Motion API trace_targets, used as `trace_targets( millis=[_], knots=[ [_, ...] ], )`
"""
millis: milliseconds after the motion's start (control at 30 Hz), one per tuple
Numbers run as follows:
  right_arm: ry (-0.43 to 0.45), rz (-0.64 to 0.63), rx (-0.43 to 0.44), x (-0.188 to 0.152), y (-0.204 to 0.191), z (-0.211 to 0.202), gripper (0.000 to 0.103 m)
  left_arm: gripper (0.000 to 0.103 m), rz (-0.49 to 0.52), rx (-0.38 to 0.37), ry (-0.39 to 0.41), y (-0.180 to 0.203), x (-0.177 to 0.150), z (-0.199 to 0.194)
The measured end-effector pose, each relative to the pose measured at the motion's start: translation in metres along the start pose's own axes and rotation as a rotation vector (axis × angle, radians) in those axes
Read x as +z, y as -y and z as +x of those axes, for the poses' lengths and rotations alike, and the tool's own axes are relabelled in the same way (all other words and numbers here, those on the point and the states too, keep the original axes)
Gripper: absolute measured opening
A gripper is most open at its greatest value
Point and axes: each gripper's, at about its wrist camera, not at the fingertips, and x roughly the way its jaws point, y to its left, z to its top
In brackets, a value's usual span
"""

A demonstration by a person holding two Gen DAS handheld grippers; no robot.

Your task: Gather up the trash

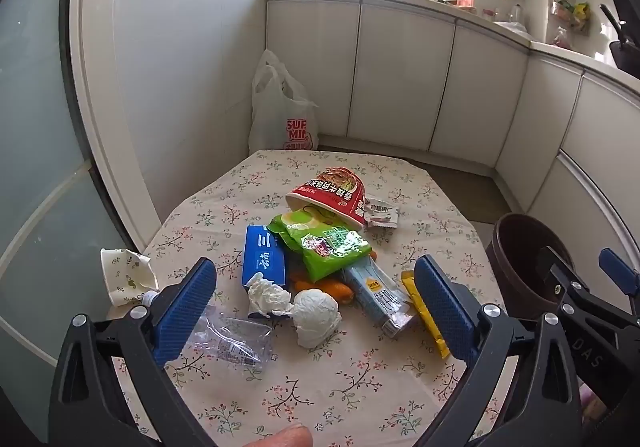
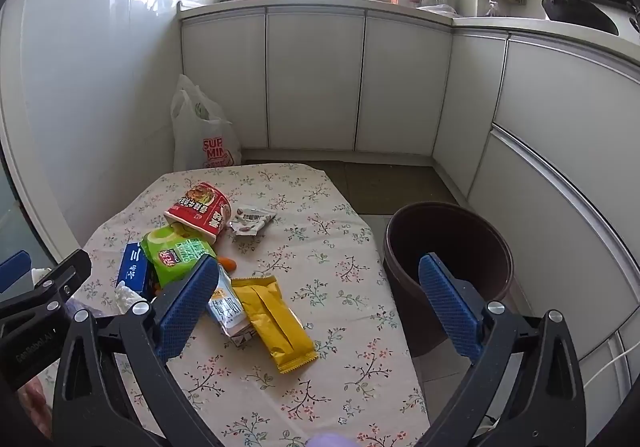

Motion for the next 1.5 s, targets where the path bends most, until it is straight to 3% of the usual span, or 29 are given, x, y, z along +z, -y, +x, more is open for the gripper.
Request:
trace_targets(
  millis=[1133, 1500],
  knots=[
    [-0.011, -0.002, 0.003, -0.0071, -0.0003, 0.0049, 0.096, 0.096, -0.025, -0.002, -0.046, 0.0013, -0.0047, 0.0052],
    [-0.075, -0.035, -0.014, -0.0059, -0.0009, 0.0072, 0.096, 0.096, -0.041, -0.01, -0.051, -0.0004, -0.0047, 0.0068]
  ],
)
